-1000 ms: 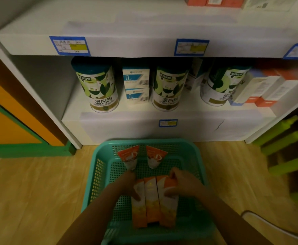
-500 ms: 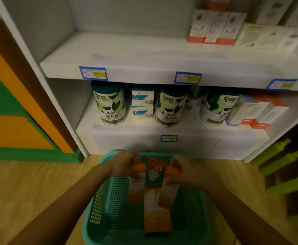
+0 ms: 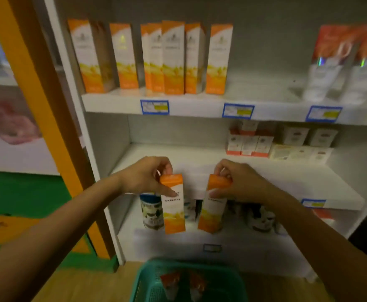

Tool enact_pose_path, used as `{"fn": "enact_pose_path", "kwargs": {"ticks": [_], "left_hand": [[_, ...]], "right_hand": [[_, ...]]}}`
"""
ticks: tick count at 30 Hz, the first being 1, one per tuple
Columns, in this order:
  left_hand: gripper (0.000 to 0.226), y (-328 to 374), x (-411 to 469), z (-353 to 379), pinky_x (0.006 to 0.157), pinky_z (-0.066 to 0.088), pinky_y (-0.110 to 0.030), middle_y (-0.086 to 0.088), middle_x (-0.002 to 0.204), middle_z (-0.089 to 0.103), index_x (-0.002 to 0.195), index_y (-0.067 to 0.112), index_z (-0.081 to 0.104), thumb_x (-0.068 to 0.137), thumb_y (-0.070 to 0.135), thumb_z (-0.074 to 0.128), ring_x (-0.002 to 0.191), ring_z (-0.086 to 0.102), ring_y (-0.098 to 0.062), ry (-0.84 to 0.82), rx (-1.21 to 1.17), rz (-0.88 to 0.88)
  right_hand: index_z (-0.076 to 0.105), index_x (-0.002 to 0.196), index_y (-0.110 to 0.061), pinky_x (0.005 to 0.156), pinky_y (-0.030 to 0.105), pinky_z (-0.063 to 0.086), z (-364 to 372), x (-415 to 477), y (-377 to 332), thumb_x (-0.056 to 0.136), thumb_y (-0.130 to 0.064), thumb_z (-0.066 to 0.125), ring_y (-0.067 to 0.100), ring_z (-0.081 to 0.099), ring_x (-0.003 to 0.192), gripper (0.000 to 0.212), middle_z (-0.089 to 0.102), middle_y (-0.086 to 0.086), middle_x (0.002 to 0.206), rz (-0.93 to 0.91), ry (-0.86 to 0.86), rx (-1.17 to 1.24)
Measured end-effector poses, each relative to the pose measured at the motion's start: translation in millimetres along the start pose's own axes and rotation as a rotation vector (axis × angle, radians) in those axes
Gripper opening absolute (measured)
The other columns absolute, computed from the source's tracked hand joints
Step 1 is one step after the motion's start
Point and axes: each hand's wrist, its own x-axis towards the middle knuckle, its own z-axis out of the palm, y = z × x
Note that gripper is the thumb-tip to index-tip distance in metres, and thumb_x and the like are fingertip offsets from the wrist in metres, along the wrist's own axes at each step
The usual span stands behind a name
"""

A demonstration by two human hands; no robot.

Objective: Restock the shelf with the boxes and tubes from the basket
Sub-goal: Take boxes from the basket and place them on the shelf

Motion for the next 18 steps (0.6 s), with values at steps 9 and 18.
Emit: {"fn": "enact_pose_path", "kwargs": {"ticks": [9, 18], "left_hand": [[0.038, 91.9, -9.9, -137.9, 0.075, 0.055, -0.029, -0.008, 0.101, 0.064, 0.102, 0.005, 0.056, 0.071, 0.016, 0.076, 0.092, 0.064, -0.022, 0.153, 0.021, 0.076], [0.044, 150.0, 39.7, -186.9, 0.088, 0.054, -0.037, -0.01, 0.11, 0.064, 0.109, 0.006, 0.055, 0.071, 0.016, 0.076, 0.1, 0.063, -0.024, 0.344, 0.082, 0.176]], "right_hand": [[0.05, 0.1, -0.027, 0.063, 0.018, 0.043, -136.3, -5.4, -89.5, 0.07, -0.033, 0.078, 0.013, 0.054, 0.089, 0.042, 0.053, -0.005, 0.101, -0.084, 0.168, -0.125], [0.05, 0.109, -0.017, 0.063, 0.02, 0.046, -223.8, 1.6, -121.7, 0.075, -0.019, 0.073, 0.008, 0.057, 0.079, 0.042, 0.058, -0.005, 0.09, -0.073, 0.276, -0.021]]}}
